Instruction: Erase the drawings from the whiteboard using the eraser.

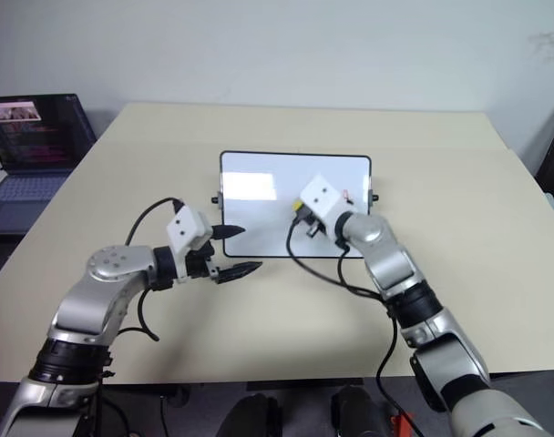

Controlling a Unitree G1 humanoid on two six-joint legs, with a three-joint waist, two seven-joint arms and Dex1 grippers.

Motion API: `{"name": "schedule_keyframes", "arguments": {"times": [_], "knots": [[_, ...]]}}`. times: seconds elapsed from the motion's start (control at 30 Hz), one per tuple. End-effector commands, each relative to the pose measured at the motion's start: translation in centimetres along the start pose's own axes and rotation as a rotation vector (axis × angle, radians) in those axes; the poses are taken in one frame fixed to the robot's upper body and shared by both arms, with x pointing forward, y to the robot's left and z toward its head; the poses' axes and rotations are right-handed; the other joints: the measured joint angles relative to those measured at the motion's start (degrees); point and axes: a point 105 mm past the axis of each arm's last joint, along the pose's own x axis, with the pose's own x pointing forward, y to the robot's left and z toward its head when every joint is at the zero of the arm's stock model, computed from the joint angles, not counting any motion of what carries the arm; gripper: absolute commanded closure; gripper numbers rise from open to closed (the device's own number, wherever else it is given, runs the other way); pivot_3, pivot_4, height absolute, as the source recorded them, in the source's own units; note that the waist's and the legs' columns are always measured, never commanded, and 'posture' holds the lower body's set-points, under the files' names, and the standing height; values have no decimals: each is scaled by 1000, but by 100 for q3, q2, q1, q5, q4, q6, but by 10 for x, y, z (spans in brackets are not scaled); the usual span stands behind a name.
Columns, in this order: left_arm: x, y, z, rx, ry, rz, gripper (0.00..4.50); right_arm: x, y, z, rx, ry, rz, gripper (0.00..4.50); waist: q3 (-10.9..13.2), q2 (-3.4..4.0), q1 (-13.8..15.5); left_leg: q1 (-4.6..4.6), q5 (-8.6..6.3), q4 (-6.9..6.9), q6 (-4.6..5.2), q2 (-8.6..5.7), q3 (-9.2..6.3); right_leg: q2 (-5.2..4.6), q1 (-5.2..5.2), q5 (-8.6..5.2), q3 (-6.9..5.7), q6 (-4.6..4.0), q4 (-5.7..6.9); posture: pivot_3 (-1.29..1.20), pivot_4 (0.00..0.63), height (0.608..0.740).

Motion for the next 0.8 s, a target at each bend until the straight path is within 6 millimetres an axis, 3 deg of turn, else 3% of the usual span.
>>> {"name": "schedule_keyframes", "arguments": {"times": [0.03, 0.23, 0.33, 0.4, 0.6, 0.7, 0.8], "knots": [[-1, -2, 13, 35, -41, 0, 0, -4, -20, -10, 3, 40, -73, 3305, 0, 0, 5, 0, 0, -1, 0, 0, 0, 0, 0, 0, 0, 0, 0, 0, 150, 740], [0, -3, 13, 30, -44, -2, 0, -16, 20, -36, 32, 133, 149, 3305, -3, -4, 16, -4, -1, -4, 1, -2, -1, -2, 2, 0, -2, 0, -6, 0, 150, 740], [2, -4, 13, 29, -47, -5, 0, -20, 31, -45, 25, 167, 195, 3305, -4, -5, 4, 2, -1, -4, 1, -1, -1, -4, 4, 0, -1, 0, -3, 0, 150, 740], [2, -4, 13, 29, -49, -7, 0, -19, 24, -45, 0, 172, 154, 3305, -3, -4, -8, 8, -1, -3, 1, 2, 1, -1, 5, 0, 2, 0, -1, 0, 150, 740], [2, -4, 13, 28, -47, -13, 0, -16, -32, -19, -32, 80, -105, 3305, -3, -4, 0, 12, 10, -1, 15, 0, 3, 7, 7, 8, 5, -1, 1, 0, 150, 740], [2, -4, 13, 28, -48, -15, 0, -15, -36, -21, -29, 83, -116, 3305, -3, -5, 20, 9, 14, -2, 17, -2, 2, 6, 7, 10, 3, -1, -3, 0, 150, 740], [3, -5, 14, 27, -50, -17, 0, -15, -22, -31, -23, 116, -40, 3305, -4, -5, 11, 6, 13, -6, 17, -2, 5, 5, 6, 9, 4, -2, -7, 0, 150, 740]]}}
